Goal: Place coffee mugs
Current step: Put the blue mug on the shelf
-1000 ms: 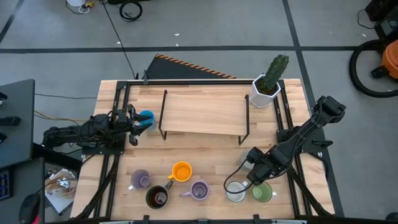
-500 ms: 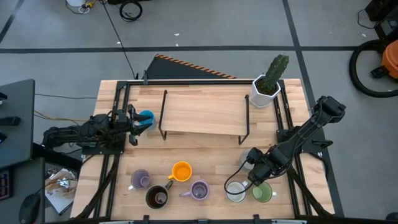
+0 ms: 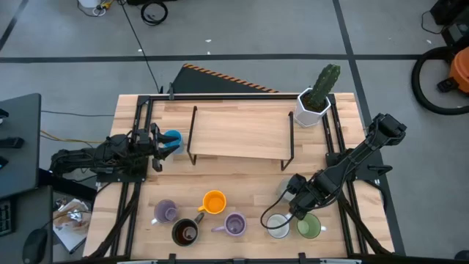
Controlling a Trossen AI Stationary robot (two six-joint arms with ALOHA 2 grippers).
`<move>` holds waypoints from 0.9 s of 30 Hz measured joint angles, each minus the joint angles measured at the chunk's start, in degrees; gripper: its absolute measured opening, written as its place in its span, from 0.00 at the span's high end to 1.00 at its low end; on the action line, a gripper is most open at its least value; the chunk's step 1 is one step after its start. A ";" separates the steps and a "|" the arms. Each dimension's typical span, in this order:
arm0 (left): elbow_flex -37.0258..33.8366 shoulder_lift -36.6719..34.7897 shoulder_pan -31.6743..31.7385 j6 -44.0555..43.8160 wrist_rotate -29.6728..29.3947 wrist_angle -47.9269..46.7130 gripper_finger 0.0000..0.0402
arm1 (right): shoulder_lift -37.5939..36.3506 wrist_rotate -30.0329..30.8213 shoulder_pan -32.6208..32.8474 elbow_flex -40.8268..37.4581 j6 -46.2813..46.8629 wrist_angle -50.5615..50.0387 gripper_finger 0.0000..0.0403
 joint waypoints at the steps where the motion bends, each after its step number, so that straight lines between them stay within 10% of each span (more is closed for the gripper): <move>1: 0.00 0.00 0.01 0.00 0.00 0.00 0.61 | 0.09 0.74 -0.30 0.58 -0.68 -0.01 0.82; 27: 0.00 0.00 0.00 0.01 0.00 -0.74 0.61 | -0.26 8.29 -5.70 8.46 -13.36 -1.96 0.82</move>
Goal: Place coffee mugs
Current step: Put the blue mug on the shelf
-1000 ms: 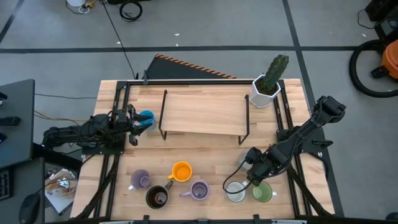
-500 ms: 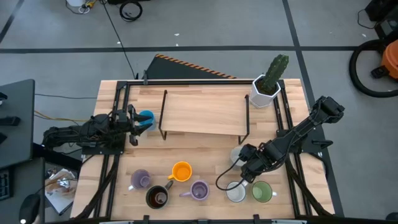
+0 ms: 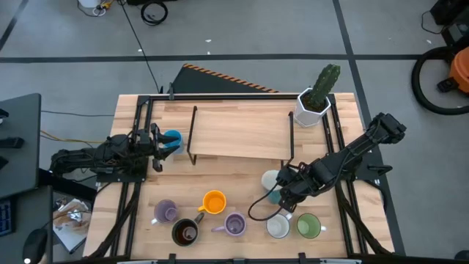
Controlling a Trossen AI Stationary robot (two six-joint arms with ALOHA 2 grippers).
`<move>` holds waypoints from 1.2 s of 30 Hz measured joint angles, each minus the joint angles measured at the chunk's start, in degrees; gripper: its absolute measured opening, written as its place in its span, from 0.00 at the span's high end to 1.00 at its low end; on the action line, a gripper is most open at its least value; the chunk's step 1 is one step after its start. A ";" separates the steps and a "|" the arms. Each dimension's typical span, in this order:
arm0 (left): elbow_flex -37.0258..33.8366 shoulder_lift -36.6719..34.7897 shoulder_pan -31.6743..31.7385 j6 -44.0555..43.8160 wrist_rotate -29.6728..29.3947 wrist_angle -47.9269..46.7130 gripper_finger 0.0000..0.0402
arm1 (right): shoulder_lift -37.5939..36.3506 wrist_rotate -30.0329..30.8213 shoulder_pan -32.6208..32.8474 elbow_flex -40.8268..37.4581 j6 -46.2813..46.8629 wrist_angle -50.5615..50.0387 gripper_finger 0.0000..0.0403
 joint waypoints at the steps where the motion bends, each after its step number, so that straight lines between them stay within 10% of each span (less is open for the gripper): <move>1: 0.00 0.00 0.00 -0.01 0.00 -0.05 0.61 | 0.01 -0.02 0.02 -0.30 0.05 -0.51 0.82; 36: 0.00 0.00 0.00 -0.57 0.00 -1.17 0.61 | 0.07 -1.14 3.75 -4.89 4.91 -1.57 0.83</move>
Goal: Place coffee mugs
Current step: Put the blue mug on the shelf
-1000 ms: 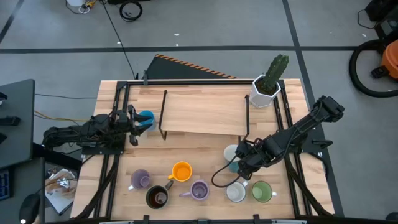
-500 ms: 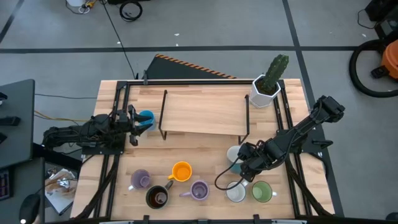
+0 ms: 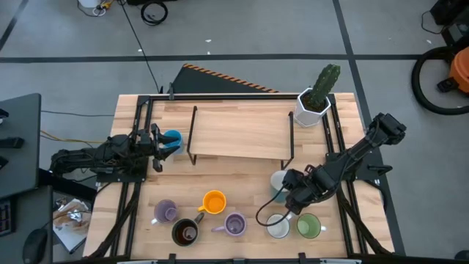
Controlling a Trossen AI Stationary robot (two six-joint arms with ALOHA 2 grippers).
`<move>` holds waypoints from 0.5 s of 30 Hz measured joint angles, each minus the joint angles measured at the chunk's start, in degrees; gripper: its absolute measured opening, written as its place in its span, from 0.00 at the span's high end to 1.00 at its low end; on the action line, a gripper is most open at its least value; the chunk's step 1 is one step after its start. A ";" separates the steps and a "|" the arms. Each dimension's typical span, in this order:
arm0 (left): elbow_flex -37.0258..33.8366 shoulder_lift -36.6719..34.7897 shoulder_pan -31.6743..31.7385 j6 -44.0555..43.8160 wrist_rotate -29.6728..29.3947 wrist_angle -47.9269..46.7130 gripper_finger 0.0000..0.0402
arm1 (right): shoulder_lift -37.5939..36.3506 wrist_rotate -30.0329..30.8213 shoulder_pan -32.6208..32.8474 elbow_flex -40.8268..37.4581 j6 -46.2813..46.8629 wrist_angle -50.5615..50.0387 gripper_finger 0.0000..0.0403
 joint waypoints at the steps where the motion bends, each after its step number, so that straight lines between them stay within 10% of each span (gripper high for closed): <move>1: 0.00 0.00 0.02 0.02 0.00 0.00 0.61 | -0.02 0.00 0.16 -0.43 0.02 0.47 0.83; 15: 0.00 0.00 0.02 0.13 0.00 -0.02 0.61 | 0.07 13.07 5.64 -2.00 -2.77 3.75 0.83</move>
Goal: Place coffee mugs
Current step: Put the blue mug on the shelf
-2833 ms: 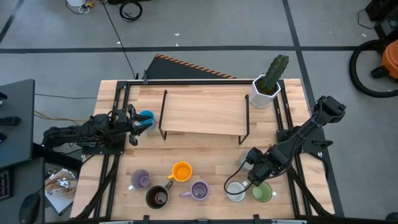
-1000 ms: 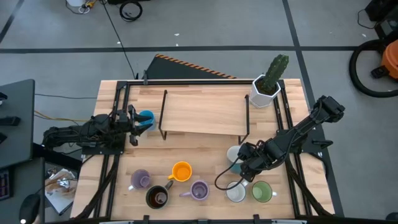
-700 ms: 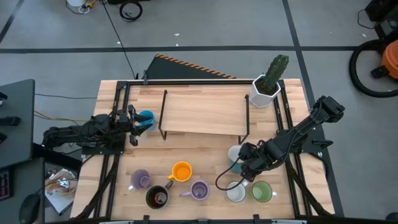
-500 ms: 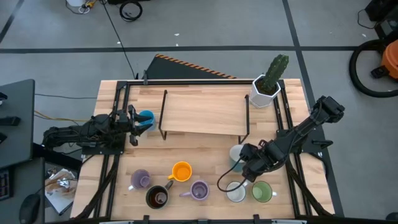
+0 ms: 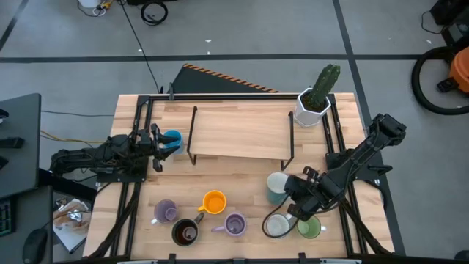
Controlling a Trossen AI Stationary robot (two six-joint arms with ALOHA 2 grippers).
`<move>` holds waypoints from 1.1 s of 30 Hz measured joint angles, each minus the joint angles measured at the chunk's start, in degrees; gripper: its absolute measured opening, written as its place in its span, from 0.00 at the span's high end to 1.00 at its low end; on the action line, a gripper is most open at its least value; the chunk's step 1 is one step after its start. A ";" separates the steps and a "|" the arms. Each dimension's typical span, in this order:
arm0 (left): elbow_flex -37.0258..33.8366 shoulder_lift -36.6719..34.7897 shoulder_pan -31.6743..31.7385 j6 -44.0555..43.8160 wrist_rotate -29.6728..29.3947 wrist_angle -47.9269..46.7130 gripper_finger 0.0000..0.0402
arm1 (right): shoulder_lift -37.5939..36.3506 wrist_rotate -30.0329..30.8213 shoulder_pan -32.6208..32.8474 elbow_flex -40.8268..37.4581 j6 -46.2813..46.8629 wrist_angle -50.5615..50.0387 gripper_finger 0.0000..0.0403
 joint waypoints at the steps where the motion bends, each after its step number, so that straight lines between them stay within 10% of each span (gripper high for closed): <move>1: 0.00 0.00 0.00 0.00 0.00 0.01 0.61 | 0.00 1.33 0.46 0.00 -0.04 -0.04 0.83; 14: 0.00 0.00 -0.02 -0.05 -0.24 0.04 0.61 | -0.02 12.78 3.63 0.00 -0.42 0.23 0.83; 33: 0.00 0.02 -0.02 -0.63 -0.24 0.07 0.61 | -0.02 14.43 -7.49 14.22 -19.60 -2.11 0.83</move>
